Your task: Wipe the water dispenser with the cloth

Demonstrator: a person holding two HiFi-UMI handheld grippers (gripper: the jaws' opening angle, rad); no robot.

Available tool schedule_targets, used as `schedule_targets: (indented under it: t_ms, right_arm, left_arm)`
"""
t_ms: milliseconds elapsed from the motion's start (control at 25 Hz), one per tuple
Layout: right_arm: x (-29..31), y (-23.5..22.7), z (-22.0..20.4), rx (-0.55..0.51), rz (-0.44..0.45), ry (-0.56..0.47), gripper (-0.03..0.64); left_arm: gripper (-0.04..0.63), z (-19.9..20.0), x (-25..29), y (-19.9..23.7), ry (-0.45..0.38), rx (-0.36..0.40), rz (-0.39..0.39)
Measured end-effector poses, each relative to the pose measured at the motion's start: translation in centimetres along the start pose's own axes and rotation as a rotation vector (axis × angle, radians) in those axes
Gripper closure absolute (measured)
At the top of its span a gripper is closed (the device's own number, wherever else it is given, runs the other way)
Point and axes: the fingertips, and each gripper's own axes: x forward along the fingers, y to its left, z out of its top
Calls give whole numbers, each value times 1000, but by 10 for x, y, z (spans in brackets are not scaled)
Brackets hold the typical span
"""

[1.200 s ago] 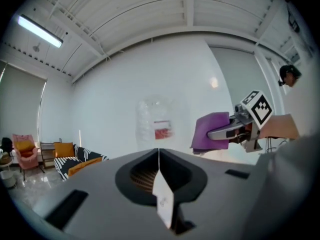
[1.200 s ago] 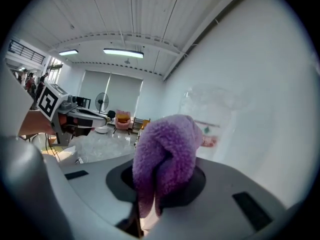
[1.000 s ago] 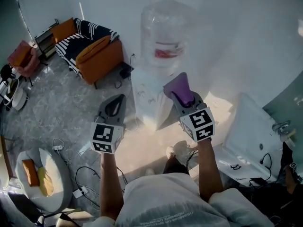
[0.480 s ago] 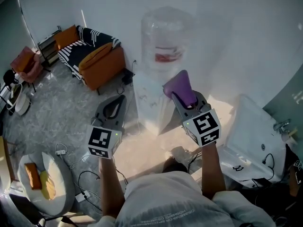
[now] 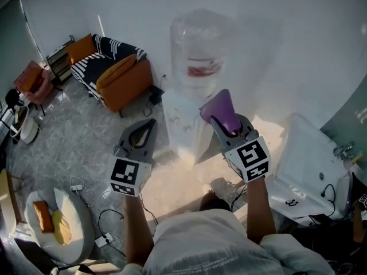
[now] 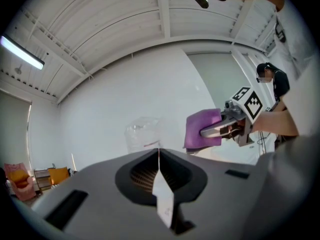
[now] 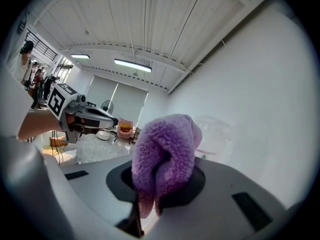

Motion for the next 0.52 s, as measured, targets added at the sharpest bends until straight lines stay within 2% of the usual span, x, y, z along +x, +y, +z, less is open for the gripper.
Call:
schedule_targets:
  t_ms: [280,520]
  right_arm:
    - [3,-1,0,22,2,-10,561]
    - [8,-2,2,40,12,-21,561]
  left_arm:
    - [578,-4,2,1,19,6,-2]
    - [578,-4,4,6,8,-21,-1]
